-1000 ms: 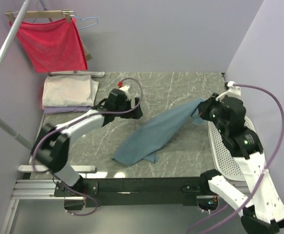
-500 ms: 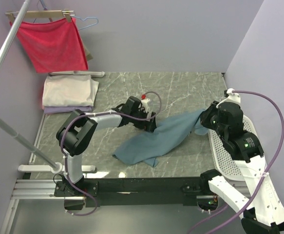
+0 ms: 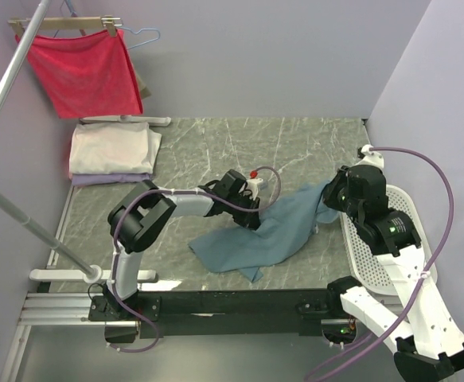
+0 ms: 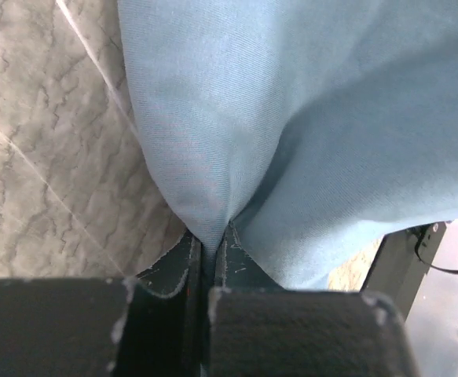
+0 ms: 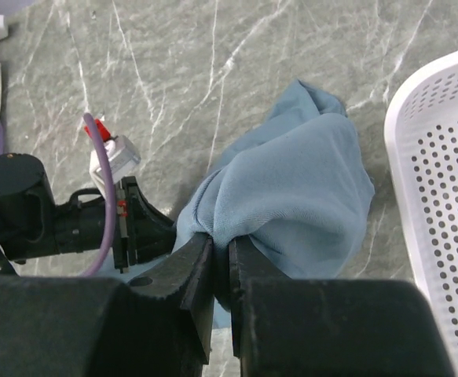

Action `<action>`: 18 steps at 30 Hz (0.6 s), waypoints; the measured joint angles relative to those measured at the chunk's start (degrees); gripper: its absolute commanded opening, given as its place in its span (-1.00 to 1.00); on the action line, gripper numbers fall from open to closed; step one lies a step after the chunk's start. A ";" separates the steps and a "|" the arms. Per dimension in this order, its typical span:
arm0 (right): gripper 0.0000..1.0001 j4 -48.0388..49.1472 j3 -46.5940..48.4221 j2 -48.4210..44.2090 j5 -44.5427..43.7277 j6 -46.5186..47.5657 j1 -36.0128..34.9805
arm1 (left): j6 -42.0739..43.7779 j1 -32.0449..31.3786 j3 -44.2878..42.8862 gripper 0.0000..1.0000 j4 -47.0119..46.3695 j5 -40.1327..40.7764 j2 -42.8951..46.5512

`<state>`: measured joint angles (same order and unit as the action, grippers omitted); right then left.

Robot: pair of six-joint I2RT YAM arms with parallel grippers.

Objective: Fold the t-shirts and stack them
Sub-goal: Flatten out the tshirt

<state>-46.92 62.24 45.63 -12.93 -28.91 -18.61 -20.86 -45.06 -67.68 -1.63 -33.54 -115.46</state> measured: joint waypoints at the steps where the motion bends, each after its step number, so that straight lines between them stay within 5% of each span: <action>1: -0.69 0.22 0.00 0.07 -0.04 0.02 0.00 | -0.02 -0.15 -0.20 -0.99 0.31 0.48 0.00; 7: -0.68 2.29 0.09 1.75 -1.29 1.14 0.00 | 0.57 0.17 -1.11 -0.99 8.57 12.79 6.03; 18: -0.71 9.25 1.38 11.26 0.74 4.31 0.00 | 1.44 7.45 -1.11 -0.98 19.34 41.03 46.40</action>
<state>-37.67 63.61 56.88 -12.19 -24.60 -18.61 -19.42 -37.60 -68.79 17.72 7.49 -69.06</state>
